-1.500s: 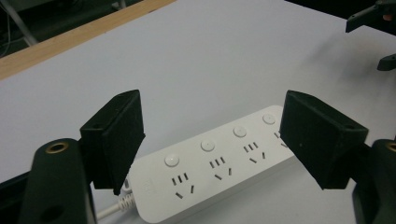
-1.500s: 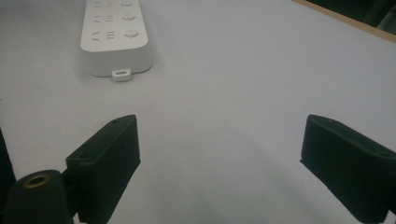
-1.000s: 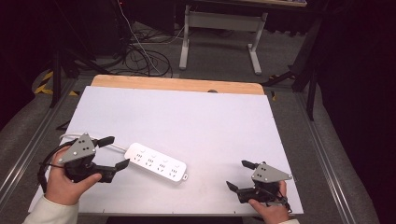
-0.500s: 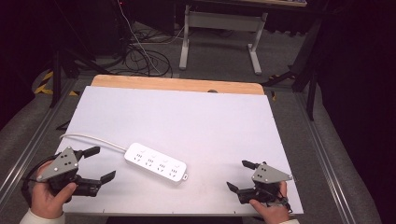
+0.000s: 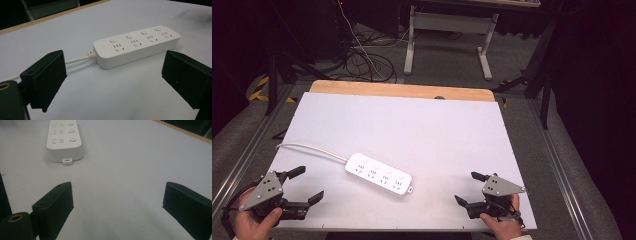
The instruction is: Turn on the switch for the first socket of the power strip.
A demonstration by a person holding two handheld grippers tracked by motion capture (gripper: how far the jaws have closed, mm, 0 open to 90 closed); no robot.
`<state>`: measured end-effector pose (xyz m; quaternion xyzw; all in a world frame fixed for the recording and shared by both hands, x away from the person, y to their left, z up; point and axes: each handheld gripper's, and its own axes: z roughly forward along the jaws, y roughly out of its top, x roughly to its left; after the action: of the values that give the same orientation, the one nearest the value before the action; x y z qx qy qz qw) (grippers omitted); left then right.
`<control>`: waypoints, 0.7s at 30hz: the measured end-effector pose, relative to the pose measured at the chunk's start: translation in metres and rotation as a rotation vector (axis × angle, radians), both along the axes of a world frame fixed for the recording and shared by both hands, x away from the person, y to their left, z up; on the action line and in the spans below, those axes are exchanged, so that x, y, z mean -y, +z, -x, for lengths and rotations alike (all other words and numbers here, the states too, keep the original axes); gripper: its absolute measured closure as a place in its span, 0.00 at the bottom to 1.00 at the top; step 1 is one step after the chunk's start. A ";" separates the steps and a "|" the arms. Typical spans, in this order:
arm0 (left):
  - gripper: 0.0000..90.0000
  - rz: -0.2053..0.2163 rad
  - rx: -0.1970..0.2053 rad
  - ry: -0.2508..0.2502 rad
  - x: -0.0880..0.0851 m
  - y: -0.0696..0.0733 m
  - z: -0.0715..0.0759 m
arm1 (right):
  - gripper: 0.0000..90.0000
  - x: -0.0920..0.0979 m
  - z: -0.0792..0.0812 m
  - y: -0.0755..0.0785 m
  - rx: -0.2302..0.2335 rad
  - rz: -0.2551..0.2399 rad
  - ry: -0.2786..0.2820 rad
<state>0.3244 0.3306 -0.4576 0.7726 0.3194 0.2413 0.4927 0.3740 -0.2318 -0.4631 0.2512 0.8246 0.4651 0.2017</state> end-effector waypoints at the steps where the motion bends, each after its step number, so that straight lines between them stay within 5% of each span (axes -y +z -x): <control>1: 0.07 -0.015 -0.003 0.004 0.000 -0.002 0.000 | 0.11 0.000 0.000 0.000 -0.001 0.001 0.000; 3: 0.08 -0.054 -0.007 0.016 -0.002 -0.008 0.000 | 0.11 0.000 0.001 0.000 -0.005 0.000 0.000; 10: 0.08 0.006 -0.076 0.019 -0.017 -0.027 0.001 | 0.11 0.001 0.000 0.000 -0.002 0.001 0.002; 14: 0.09 0.006 -0.125 0.038 -0.022 -0.038 0.003 | 0.11 0.003 0.000 -0.001 -0.007 -0.003 -0.003; 21: 0.09 0.000 -0.089 0.044 -0.018 -0.031 0.005 | 0.11 0.003 -0.002 -0.001 -0.011 -0.002 -0.005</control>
<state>0.3197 0.3487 -0.4884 0.7754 0.3581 0.2175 0.4724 0.3757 -0.2345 -0.4645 0.2559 0.8247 0.4639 0.1980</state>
